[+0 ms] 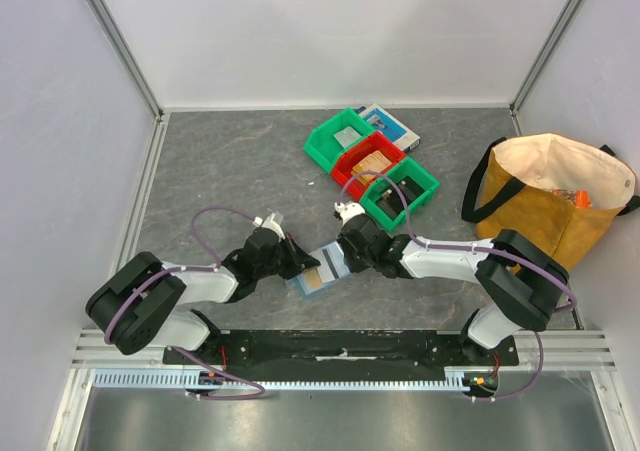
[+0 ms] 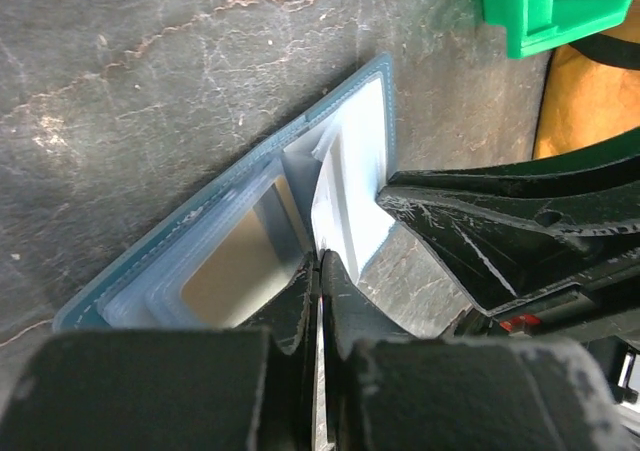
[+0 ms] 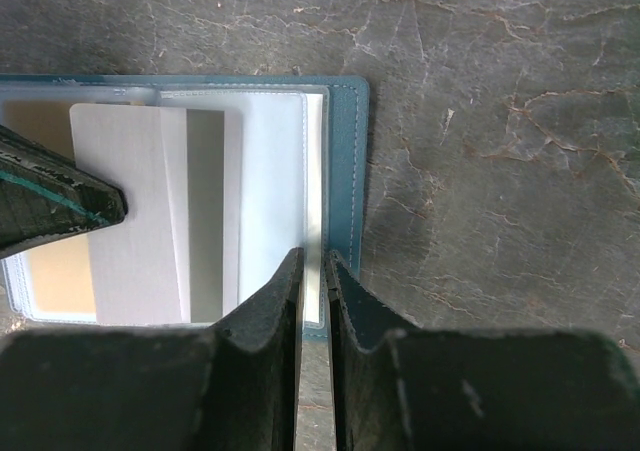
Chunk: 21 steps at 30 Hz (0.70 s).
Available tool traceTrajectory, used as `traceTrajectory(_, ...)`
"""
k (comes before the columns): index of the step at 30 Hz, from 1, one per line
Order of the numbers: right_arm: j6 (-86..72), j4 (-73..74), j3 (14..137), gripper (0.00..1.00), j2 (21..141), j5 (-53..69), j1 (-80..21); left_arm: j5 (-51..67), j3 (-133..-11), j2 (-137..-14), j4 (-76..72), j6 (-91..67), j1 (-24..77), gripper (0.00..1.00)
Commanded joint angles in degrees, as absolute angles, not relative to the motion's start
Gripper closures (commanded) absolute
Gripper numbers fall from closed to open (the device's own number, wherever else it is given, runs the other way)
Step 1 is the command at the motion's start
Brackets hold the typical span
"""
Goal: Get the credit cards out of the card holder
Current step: Remove the credit card from the card holder, then place the credit card in the storage box.
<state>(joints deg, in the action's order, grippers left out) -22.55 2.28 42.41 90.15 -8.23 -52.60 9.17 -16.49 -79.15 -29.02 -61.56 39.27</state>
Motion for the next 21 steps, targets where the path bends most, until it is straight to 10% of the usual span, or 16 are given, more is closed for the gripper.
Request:
traceTrajectory(1, -23.38, 2.72, 40.96, 0.81, 89.83, -6.68, -52.56, 6.95, -15.47, -75.42, -28.22, -62.05, 39.29, 0.98)
traceTrajectory(12, -22.77, 3.77, 42.45, 0.80, 86.75, -4.75, -50.36, 3.34, -16.61, -59.87, -9.51, -53.54, 39.20, 0.98)
traceTrajectory(21, -21.53, 12.47, 50.70, 0.49, 76.30, -5.27, -49.57, 1.85, -28.20, -49.58, 4.47, -29.30, 39.46, 0.98)
